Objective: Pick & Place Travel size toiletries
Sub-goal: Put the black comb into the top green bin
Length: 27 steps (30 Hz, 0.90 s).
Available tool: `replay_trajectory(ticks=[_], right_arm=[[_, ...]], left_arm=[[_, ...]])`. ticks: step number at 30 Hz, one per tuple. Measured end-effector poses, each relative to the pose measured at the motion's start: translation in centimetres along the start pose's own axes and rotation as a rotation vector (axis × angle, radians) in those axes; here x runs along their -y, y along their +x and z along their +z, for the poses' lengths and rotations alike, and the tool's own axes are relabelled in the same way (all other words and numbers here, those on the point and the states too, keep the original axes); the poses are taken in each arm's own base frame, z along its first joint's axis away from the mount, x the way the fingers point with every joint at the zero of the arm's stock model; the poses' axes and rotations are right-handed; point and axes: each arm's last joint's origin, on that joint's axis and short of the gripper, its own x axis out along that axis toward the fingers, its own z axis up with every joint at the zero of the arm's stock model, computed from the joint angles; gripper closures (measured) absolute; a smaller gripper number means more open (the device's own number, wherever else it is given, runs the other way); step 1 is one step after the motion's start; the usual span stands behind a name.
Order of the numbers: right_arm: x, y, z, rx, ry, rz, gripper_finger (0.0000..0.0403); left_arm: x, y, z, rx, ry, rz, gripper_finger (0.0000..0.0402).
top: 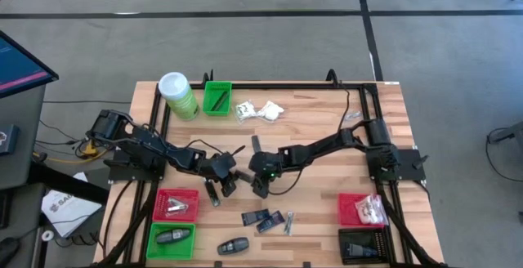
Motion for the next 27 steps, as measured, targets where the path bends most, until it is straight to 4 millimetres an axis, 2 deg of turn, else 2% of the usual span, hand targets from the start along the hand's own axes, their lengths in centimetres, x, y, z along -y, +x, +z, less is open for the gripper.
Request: replay_trajectory(ticks=[7,9,12,15,21,27], right_arm=[[0.2,-0.3,-0.3,-0.047,0.01,-0.024,0.0365],[0.2,-0.4,-0.4,-0.057,0.01,-0.03,0.0391],[0.1,-1.1,-0.3,-0.088,0.02,-0.051,0.0387],[-0.2,-2.1,0.4,-0.082,-0.001,-0.093,0.0396],[-1.2,-5.8,3.2,0.041,-0.008,-0.092,0.0399],[-0.8,-10.7,5.9,0.212,0.078,-0.095,0.04]], left_arm=[[0.1,0.0,0.1,0.007,-0.002,-0.008,0.04],[0.1,0.0,0.1,0.012,-0.004,-0.014,0.04],[0.2,-0.5,0.3,0.021,-0.006,-0.024,0.0398],[0.8,-2.0,1.3,0.109,-0.018,-0.066,0.0398],[1.8,-6.6,3.6,0.351,-0.053,-0.141,0.0399],[2.0,-11.6,5.0,0.576,-0.094,-0.215,0.0399]])
